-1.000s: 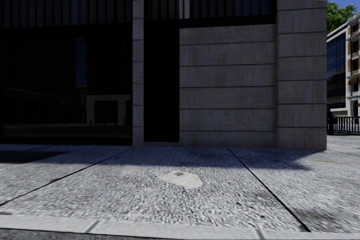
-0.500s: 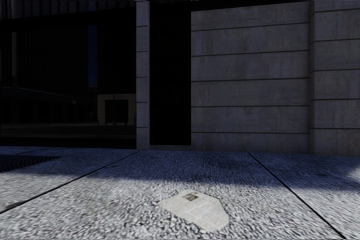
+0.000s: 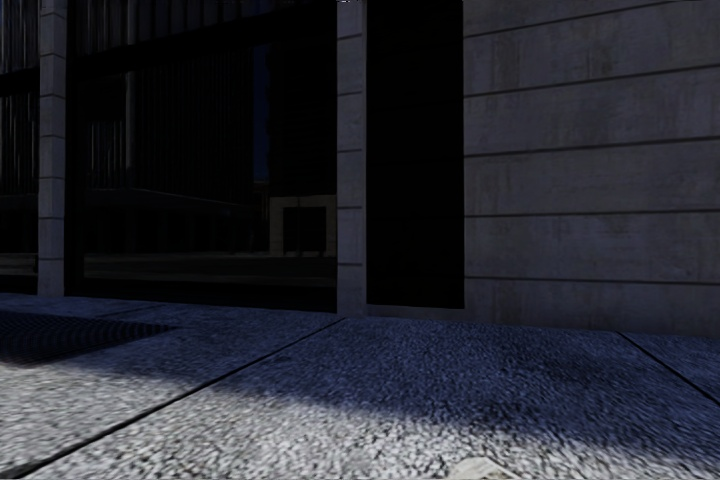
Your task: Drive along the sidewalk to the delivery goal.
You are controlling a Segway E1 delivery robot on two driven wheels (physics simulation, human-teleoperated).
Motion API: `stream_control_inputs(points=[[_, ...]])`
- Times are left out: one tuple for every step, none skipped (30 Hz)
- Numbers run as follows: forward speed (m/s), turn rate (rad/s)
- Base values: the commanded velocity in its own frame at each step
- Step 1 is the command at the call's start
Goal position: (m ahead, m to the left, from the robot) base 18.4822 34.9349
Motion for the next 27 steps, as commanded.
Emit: stream_control_inputs(points=[[1.36,0.69],[1.36,0.69],[1.36,0.69],[1.36,0.69],[1.36,0.69],[1.36,0.69],[1.36,0.69],[1.36,0.69],[1.36,0.69],[1.36,0.69],[1.36,0.69],[1.36,0.69],[1.36,0.69],[1.36,0.69],[1.36,0.69],[1.36,0.70],[1.36,0.70],[1.36,0.70],[1.36,0.70],[1.36,0.70],[1.36,0.70],[1.36,0.70],[1.36,0.70],[1.36,0.70],[1.36,0.70],[1.36,0.70],[1.36,0.70]])
